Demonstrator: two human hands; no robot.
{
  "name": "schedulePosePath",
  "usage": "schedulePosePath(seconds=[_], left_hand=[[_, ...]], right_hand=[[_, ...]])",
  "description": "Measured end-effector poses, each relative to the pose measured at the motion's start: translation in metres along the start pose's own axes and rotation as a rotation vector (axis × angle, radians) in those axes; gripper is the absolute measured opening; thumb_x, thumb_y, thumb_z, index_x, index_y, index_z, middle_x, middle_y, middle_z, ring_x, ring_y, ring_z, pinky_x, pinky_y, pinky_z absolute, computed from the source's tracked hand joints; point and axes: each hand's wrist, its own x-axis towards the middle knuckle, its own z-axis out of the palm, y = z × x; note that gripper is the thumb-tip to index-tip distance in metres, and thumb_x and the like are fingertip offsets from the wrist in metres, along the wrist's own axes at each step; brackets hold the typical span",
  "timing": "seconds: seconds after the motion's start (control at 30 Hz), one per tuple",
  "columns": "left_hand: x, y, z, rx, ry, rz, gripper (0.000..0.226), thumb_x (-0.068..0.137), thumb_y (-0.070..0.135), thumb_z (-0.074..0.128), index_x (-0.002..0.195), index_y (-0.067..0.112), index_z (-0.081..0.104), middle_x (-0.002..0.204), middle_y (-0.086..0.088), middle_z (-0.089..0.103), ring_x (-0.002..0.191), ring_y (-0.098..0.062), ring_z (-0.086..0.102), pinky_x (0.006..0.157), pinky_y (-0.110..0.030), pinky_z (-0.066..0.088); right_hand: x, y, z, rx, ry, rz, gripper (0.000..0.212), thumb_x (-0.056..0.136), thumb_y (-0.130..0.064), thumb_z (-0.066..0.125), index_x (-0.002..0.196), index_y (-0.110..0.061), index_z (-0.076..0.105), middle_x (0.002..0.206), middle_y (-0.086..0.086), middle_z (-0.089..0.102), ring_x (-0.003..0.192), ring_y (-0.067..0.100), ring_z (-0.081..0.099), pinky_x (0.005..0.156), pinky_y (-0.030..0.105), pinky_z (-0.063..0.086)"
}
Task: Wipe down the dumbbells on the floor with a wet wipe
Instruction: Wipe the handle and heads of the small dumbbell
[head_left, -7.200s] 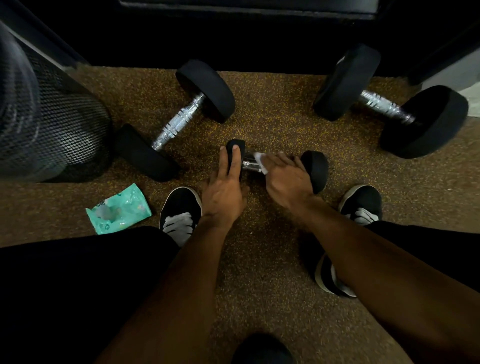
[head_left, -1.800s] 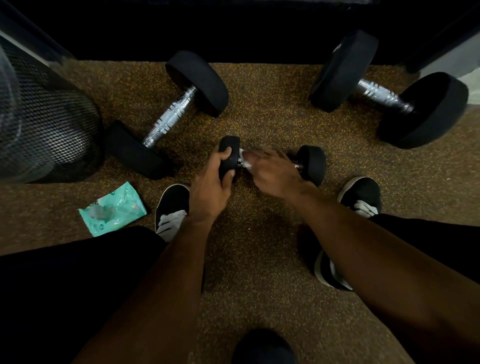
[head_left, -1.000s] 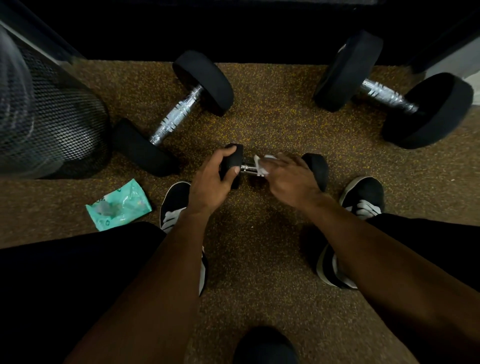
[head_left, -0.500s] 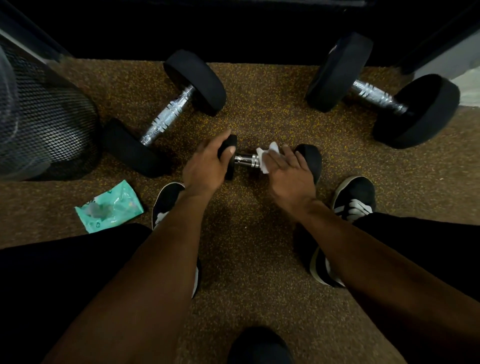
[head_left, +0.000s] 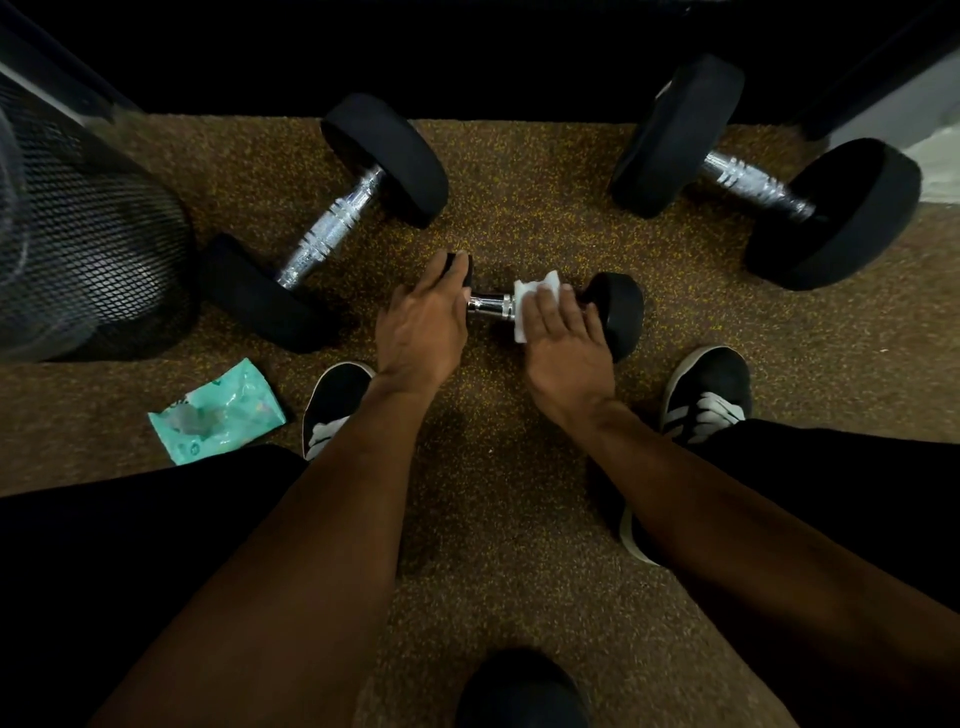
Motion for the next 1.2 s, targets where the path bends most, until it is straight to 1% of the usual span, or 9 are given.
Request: schedulePosePath(seconds=[0.13, 0.3, 0.53, 0.7, 0.77, 0.83, 0.9, 1.07, 1.2], left_hand=[[-0.001, 0.0, -0.004, 0.009, -0.004, 0.001, 0.05, 0.106, 0.037, 0.036, 0.155, 0.031, 0.031, 0.164, 0.01, 0.025, 0.126, -0.038, 0.053, 0.095, -0.048, 0.048], [-0.005, 0.0, -0.004, -0.03, 0.028, 0.006, 0.049, 0.106, 0.036, 0.039, 0.154, 0.03, 0.035, 0.163, 0.009, 0.028, 0.126, -0.036, 0.054, 0.099, -0.046, 0.045], [-0.005, -0.01, 0.001, -0.088, 0.058, 0.03, 0.047, 0.105, 0.042, 0.041, 0.15, 0.031, 0.043, 0.16, 0.007, 0.035, 0.12, -0.035, 0.059, 0.096, -0.044, 0.047], [-0.005, -0.01, 0.003, -0.126, 0.049, 0.003, 0.047, 0.104, 0.044, 0.041, 0.15, 0.035, 0.042, 0.16, 0.009, 0.035, 0.124, -0.034, 0.057, 0.094, -0.044, 0.048], [-0.005, -0.008, 0.003, -0.138, 0.053, -0.005, 0.046, 0.104, 0.043, 0.044, 0.149, 0.035, 0.044, 0.16, 0.009, 0.036, 0.125, -0.034, 0.056, 0.094, -0.045, 0.048], [-0.006, -0.011, 0.002, -0.16, 0.056, -0.01, 0.046, 0.102, 0.042, 0.048, 0.147, 0.035, 0.048, 0.158, 0.011, 0.038, 0.126, -0.032, 0.055, 0.095, -0.046, 0.048], [-0.007, -0.016, 0.002, -0.176, 0.057, -0.006, 0.046, 0.1, 0.042, 0.052, 0.145, 0.034, 0.05, 0.157, 0.011, 0.04, 0.128, -0.031, 0.055, 0.097, -0.047, 0.05], [-0.014, -0.017, 0.005, -0.201, 0.07, -0.003, 0.045, 0.1, 0.042, 0.052, 0.145, 0.034, 0.051, 0.157, 0.01, 0.041, 0.128, -0.031, 0.056, 0.096, -0.048, 0.052], [-0.012, -0.014, 0.006, -0.196, 0.065, -0.019, 0.045, 0.101, 0.043, 0.05, 0.146, 0.035, 0.049, 0.157, 0.011, 0.04, 0.124, -0.033, 0.056, 0.094, -0.045, 0.049]], right_hand=[[0.004, -0.006, 0.001, -0.032, -0.031, -0.192, 0.06, 0.1, -0.02, 0.028, 0.155, -0.008, 0.008, 0.164, 0.01, 0.008, 0.151, 0.032, -0.001, 0.121, 0.05, 0.003], [0.007, 0.002, -0.009, 0.094, -0.026, 0.079, 0.062, 0.096, -0.021, 0.039, 0.153, -0.005, 0.019, 0.16, 0.015, 0.022, 0.149, 0.034, 0.011, 0.12, 0.048, 0.015], [0.007, -0.002, -0.008, 0.077, -0.045, -0.085, 0.063, 0.095, -0.02, 0.039, 0.153, -0.006, 0.019, 0.161, 0.011, 0.022, 0.15, 0.03, 0.009, 0.121, 0.051, 0.012], [0.001, 0.01, -0.006, 0.107, -0.007, 0.0, 0.063, 0.093, -0.021, 0.043, 0.152, -0.006, 0.024, 0.157, 0.014, 0.029, 0.148, 0.032, 0.017, 0.121, 0.048, 0.016], [0.023, 0.002, -0.007, 0.185, -0.033, 0.049, 0.052, 0.092, -0.019, 0.043, 0.142, -0.006, 0.04, 0.144, 0.013, 0.046, 0.141, 0.034, 0.032, 0.115, 0.052, 0.026], [0.044, -0.008, -0.011, 0.262, -0.078, 0.091, 0.035, 0.094, -0.022, 0.039, 0.122, -0.01, 0.056, 0.12, 0.012, 0.061, 0.119, 0.033, 0.053, 0.102, 0.054, 0.04], [0.052, -0.01, -0.018, 0.284, -0.135, 0.078, 0.033, 0.097, -0.027, 0.034, 0.112, -0.011, 0.059, 0.107, 0.012, 0.065, 0.101, 0.032, 0.062, 0.091, 0.051, 0.047], [0.055, 0.019, -0.04, 0.317, -0.268, 0.006, 0.04, 0.105, -0.023, 0.032, 0.124, 0.003, 0.057, 0.122, 0.02, 0.059, 0.109, 0.033, 0.057, 0.091, 0.038, 0.043], [0.079, 0.023, -0.046, 0.399, -0.368, 0.076, 0.036, 0.101, -0.026, 0.035, 0.11, -0.006, 0.065, 0.119, 0.015, 0.062, 0.097, 0.024, 0.056, 0.079, 0.03, 0.038]])
